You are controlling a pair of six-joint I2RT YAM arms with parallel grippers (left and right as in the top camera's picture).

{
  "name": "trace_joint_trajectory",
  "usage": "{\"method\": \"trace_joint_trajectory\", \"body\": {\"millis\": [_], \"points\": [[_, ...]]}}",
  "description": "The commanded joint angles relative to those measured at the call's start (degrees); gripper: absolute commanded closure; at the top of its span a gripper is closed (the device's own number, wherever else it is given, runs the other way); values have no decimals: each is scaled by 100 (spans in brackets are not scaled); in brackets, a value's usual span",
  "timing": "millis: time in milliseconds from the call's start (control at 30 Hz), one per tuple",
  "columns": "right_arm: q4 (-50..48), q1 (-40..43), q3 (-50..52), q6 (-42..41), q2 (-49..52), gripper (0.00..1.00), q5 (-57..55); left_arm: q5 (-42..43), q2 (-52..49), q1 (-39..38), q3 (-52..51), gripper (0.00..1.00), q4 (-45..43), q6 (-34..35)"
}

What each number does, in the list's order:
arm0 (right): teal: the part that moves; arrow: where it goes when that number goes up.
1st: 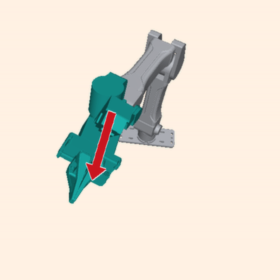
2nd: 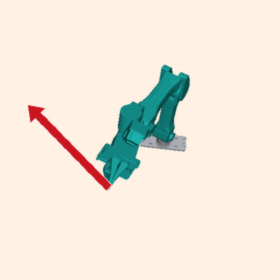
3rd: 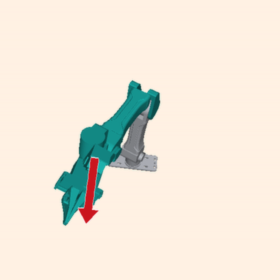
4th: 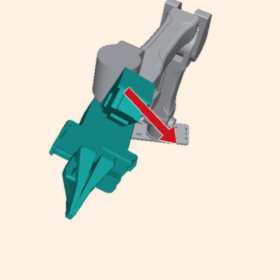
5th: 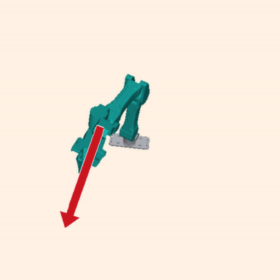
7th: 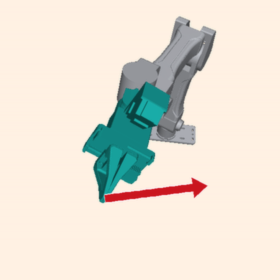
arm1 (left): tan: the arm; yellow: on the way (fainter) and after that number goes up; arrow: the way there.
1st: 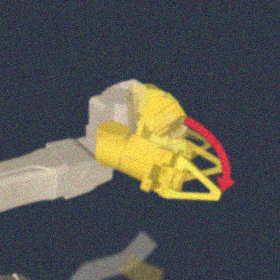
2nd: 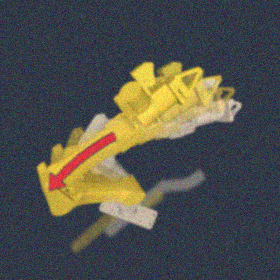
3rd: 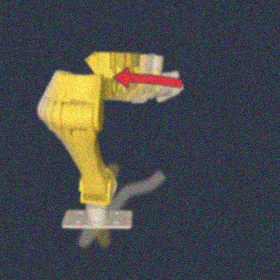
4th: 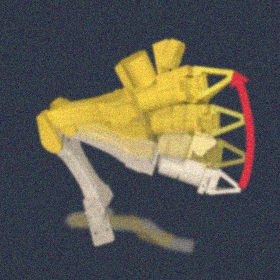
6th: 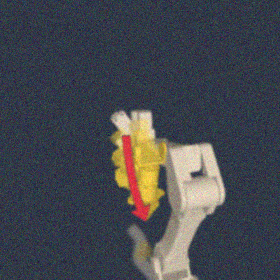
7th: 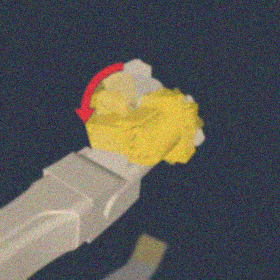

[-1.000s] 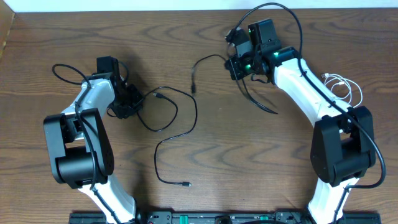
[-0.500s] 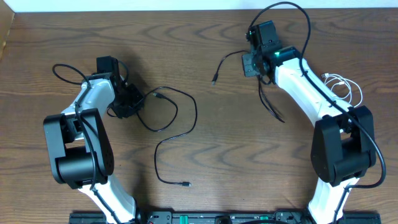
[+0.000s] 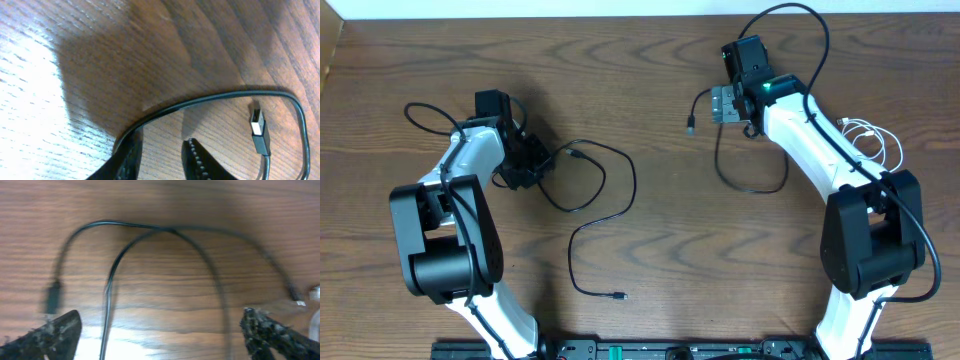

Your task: Untangle cables

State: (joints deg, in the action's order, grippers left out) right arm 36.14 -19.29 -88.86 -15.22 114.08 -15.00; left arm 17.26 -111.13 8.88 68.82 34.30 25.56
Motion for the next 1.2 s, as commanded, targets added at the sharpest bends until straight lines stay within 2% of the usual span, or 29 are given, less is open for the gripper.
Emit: {"method": "trace_joint_trajectory", "body": {"millis": [0,33,67,100,267,600,1167], "points": [[-2,7,-33,-103,-50,1,1646,-254,-149,31,-98,49,83,7],[-17,4,-33,-103,-50,1,1926,-256,-149,31,-98,40,81,7],[-55,0,-33,-103,-50,1,2225,-256,-149,31,-98,16,81,4],[-79,-7,-33,-103,-50,1,2393,-256,-149,33,-98,2,79,7],[-107,-157,-33,-105,-50,1,3084,-254,-149,33,-98,2,79,7],[-459,-973,-31,-103,-50,1,3042,-256,-149,33,-98,2,79,7],[-723,-2590,-26,-103,-44,1,1139,-256,-149,31,-98,2,79,7]]}}
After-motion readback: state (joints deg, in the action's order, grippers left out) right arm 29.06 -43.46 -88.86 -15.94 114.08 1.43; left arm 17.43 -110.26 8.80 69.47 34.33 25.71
